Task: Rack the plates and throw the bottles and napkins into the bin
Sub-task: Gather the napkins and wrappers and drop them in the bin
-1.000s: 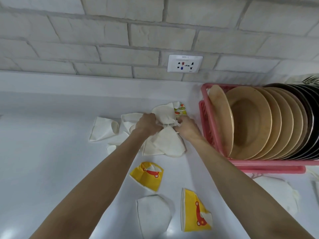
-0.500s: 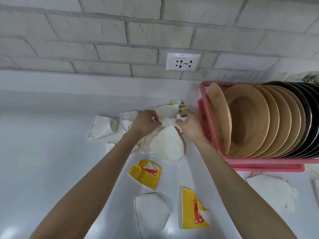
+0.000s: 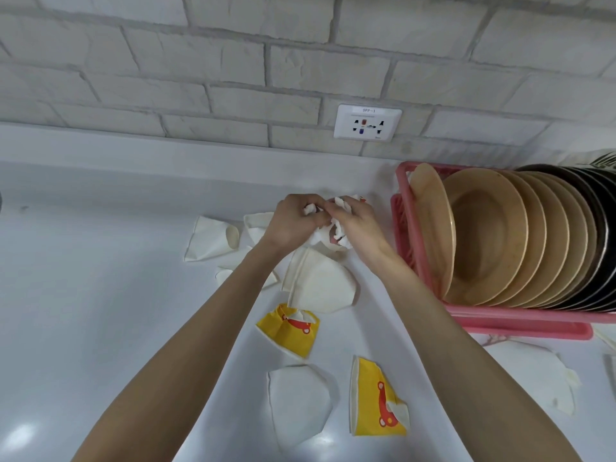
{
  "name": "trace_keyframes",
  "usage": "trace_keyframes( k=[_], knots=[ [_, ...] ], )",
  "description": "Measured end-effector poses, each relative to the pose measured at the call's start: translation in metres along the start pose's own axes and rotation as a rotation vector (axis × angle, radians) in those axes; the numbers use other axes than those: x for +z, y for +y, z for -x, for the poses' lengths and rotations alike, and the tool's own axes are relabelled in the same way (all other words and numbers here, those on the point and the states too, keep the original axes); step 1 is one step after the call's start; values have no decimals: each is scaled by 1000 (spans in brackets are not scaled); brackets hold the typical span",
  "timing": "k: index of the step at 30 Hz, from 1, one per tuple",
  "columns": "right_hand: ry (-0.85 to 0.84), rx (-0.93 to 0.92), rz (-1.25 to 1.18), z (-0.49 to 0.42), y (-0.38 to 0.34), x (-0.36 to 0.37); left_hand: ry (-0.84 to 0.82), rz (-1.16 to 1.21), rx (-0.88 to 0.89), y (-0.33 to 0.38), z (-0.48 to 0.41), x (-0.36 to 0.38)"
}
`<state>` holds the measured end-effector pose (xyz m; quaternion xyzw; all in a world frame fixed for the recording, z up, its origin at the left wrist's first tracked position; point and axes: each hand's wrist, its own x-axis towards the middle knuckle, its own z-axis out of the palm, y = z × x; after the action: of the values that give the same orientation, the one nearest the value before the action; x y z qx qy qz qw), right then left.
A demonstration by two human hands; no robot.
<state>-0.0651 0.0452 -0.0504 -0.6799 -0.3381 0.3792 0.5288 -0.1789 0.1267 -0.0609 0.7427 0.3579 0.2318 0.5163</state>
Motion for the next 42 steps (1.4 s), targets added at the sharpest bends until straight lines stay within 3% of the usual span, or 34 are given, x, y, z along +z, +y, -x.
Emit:
trace_keyframes(
  k=[3, 10, 22, 30, 35, 42],
  knots=[
    [31, 24, 31, 3, 8, -2, -44, 12, 2, -5, 10, -6],
    [104, 92, 201, 33, 23, -23, 75, 141, -111, -37, 33, -25],
    [27, 53, 460, 116, 31, -32, -181, 23, -123, -23, 117, 6],
    [119, 93, 433, 175, 52, -31, -272, 208, -71, -30, 159, 25],
    [258, 238, 216, 204, 52, -39, -419, 315, -60, -20, 167, 52],
    [350, 223, 326, 257, 64, -69, -507, 270, -47, -5, 189, 97]
  ],
)
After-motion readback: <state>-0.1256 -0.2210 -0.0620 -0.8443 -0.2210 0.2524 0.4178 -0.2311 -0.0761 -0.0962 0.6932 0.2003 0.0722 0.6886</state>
